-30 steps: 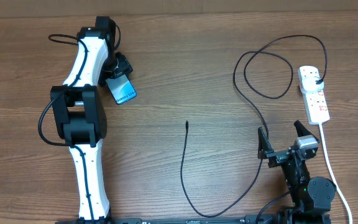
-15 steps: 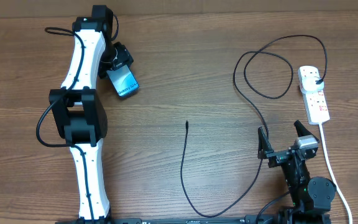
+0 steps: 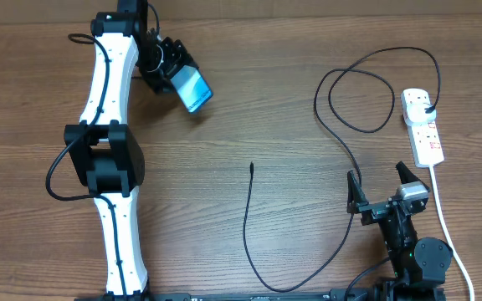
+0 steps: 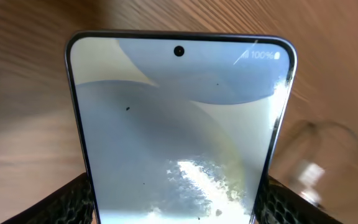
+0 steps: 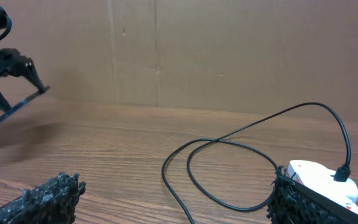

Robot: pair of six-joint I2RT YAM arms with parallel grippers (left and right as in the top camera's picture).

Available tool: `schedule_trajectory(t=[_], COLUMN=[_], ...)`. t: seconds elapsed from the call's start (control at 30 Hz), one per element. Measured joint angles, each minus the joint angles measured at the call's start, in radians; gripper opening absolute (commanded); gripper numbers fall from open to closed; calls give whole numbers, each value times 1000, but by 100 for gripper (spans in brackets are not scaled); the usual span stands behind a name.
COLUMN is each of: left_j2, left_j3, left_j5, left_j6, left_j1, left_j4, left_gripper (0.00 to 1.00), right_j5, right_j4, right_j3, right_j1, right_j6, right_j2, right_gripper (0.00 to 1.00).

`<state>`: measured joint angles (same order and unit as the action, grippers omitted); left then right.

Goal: Plug charger to phone and switch on socket
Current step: 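Lift the phone with the left gripper and tilt it upright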

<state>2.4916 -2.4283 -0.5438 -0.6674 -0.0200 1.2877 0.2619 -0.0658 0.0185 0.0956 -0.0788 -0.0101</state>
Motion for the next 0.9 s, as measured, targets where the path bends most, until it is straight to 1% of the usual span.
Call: schedule_trajectory(t=[0.23,0.33,0.47,0.6,0.9], left_j2=[0,0,0,0,0], left_j3=[0,0,0,0,0], left_j5=[-314,-449,-587,-713,-868], left_j6=[-114,-147,-168,-172,-172], left_j1=[0,0,0,0,0], left_j4=[1,1,2,2,2], left_gripper=[4,4,4,4,4], right_j5=[0,0,0,0,0], right_j4=[0,-1,-1,0,0], right_j3=[0,0,0,0,0], right_j1=[0,0,0,0,0], right_j6=[0,0,0,0,0], right_j2=[0,0,0,0,0], right_gripper=[100,100,100,100,100])
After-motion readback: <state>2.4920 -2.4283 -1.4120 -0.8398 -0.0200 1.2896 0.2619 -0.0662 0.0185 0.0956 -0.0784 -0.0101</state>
